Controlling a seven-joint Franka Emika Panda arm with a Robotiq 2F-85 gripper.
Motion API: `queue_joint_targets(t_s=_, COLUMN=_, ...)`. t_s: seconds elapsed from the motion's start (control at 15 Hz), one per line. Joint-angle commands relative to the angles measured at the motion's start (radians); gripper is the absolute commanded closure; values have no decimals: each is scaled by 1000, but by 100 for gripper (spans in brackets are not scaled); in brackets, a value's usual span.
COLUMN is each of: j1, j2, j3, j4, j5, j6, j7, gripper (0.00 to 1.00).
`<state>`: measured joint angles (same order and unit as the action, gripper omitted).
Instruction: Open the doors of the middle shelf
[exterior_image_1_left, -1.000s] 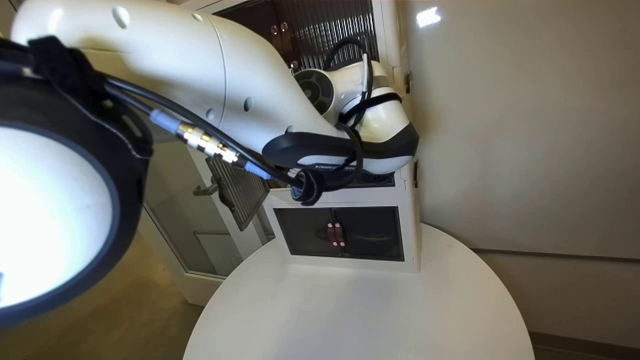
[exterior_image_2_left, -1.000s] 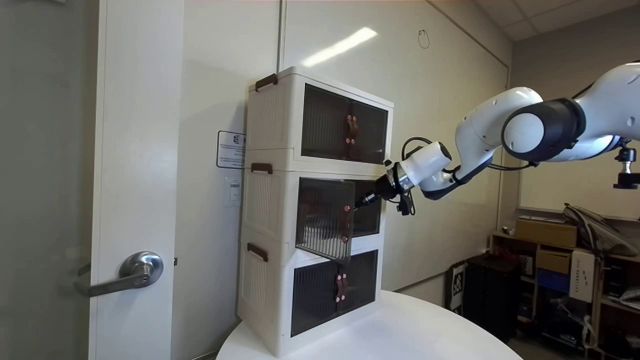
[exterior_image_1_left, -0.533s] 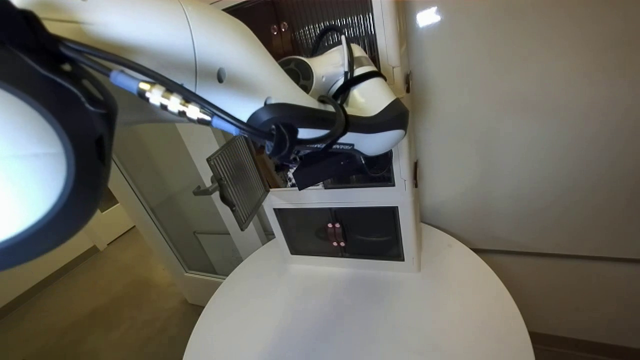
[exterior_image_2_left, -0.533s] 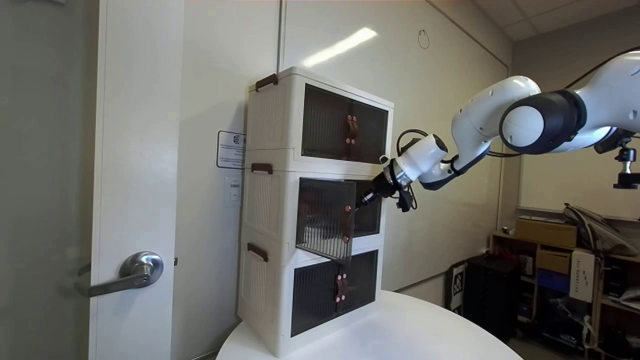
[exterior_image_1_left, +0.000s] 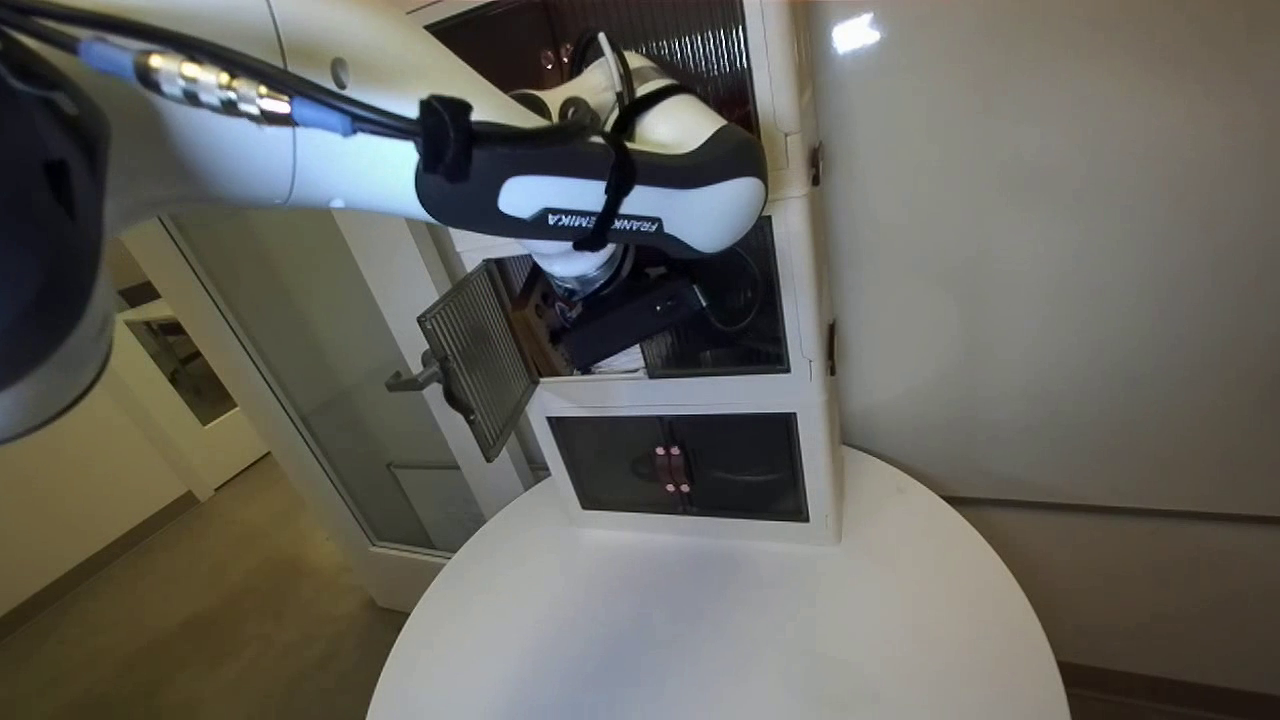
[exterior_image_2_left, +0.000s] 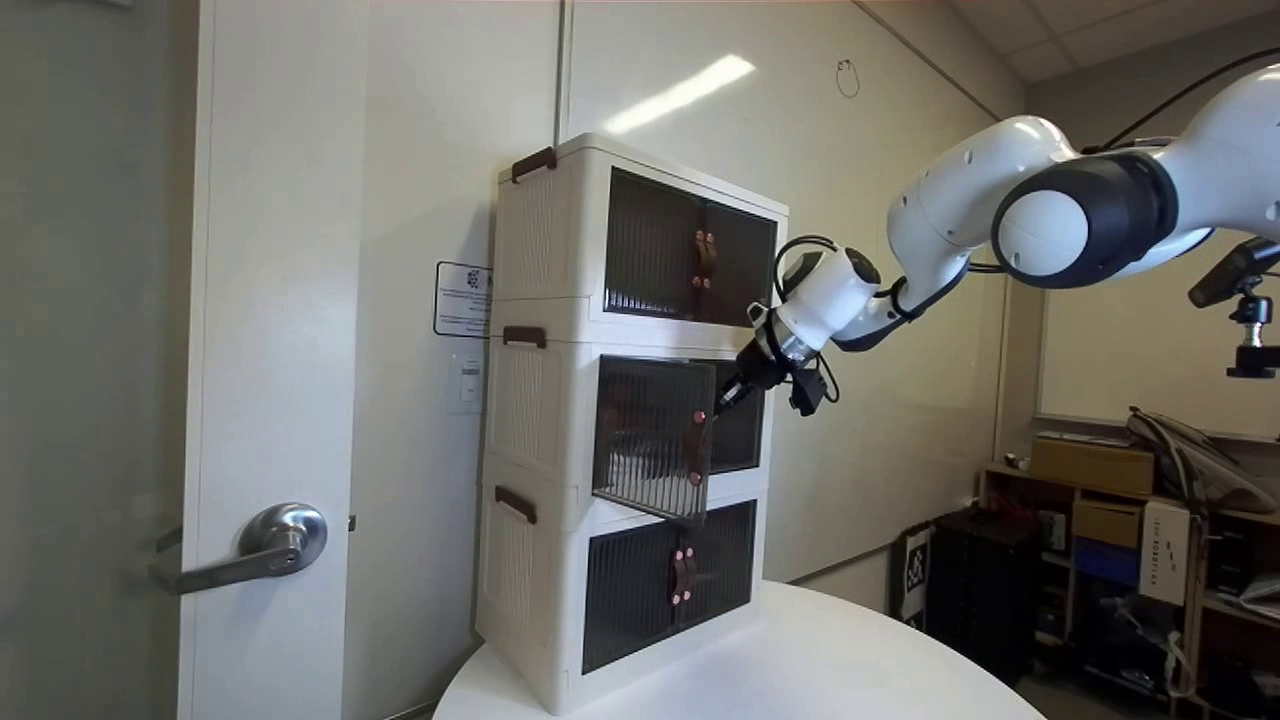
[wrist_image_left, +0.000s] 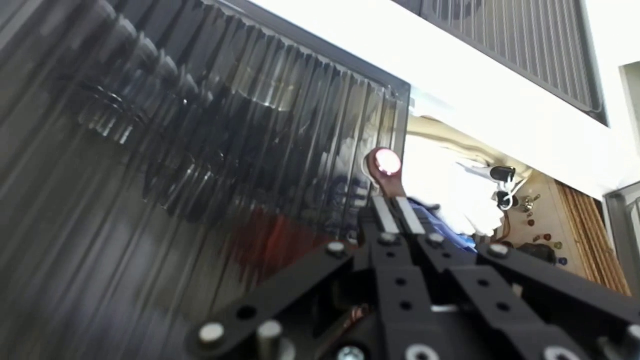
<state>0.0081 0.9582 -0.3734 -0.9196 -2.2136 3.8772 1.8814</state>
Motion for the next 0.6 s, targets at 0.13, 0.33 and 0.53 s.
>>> queue_joint_targets(t_s=0.13, j1=77, j2=-62, j3=-100, j4=-126, j5=-86, j6=21, j7=85, gripper=99)
queue_joint_targets(t_s=0.33, j1=99, j2=-99, j3=-123, j4=-184, j5=-106, j6=34, j7=90, gripper=99)
queue_joint_targets(t_s=0.53, j1=129, j2=-129, j3=-152, j4=-249, j5=-124, j6=15, j7=96, gripper=99)
